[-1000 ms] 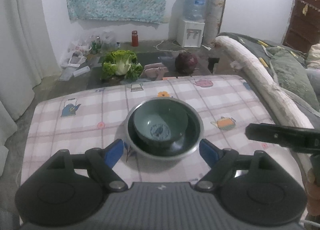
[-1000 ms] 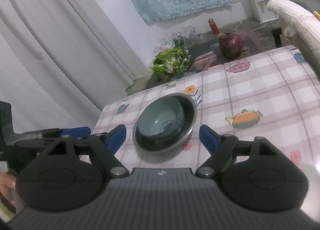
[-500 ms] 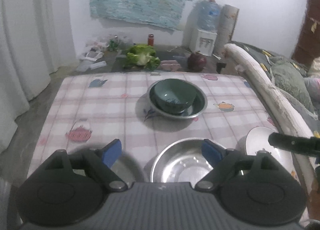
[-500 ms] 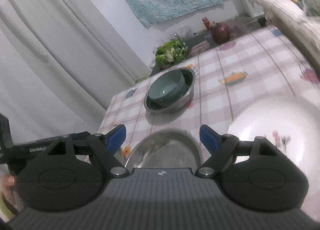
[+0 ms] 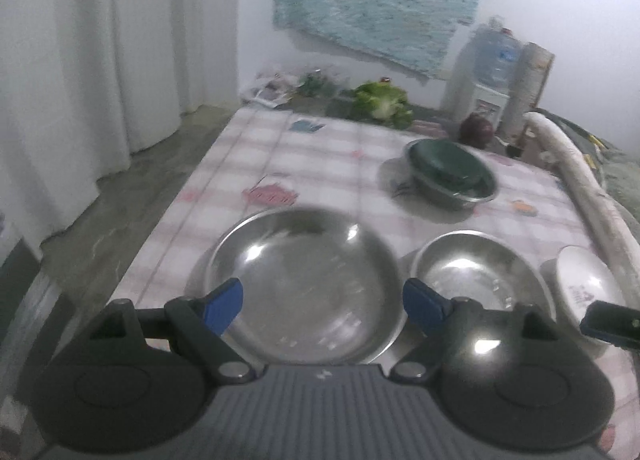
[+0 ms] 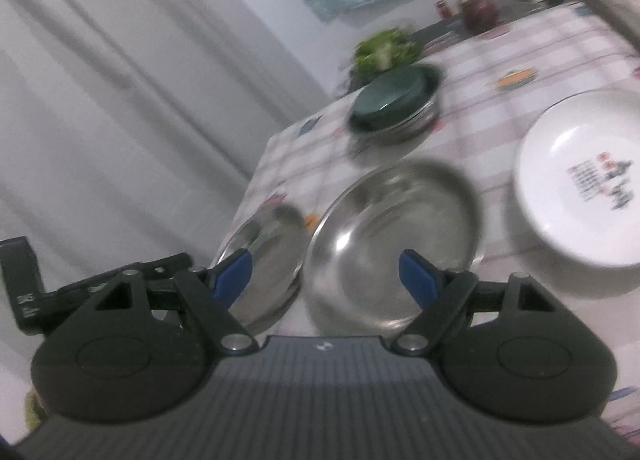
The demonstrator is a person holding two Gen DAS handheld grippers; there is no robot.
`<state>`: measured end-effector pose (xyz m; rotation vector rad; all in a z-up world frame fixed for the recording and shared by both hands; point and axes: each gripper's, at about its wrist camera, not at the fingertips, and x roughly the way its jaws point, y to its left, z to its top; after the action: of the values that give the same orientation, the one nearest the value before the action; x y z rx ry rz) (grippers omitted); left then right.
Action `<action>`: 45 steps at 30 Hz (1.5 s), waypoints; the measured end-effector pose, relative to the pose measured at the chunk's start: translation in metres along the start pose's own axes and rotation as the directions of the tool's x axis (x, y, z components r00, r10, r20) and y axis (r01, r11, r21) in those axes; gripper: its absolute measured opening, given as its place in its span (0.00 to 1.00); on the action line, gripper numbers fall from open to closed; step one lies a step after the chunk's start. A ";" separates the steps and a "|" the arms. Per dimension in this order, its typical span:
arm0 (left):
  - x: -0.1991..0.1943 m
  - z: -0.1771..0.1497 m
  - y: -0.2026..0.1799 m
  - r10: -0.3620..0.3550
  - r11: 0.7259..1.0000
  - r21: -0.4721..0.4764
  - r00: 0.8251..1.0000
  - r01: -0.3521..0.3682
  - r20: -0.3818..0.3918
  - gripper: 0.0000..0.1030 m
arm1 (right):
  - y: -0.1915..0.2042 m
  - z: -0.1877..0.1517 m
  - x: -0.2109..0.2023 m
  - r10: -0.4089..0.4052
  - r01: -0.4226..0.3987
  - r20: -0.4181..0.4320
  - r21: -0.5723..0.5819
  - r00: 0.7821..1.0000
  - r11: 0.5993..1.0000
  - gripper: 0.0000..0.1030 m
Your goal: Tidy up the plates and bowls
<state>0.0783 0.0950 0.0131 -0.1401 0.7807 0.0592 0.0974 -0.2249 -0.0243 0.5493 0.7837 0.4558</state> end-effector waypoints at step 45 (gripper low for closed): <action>0.078 -0.034 0.078 0.037 0.990 -0.134 0.995 -0.049 -0.090 0.16 | 0.017 -0.036 0.121 -0.145 0.146 -0.021 0.095 0.989 0.985 0.50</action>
<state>0.1020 0.1669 -0.0736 -0.2563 0.8671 0.1484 0.1425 -0.1322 -0.0989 0.5744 0.8564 0.2887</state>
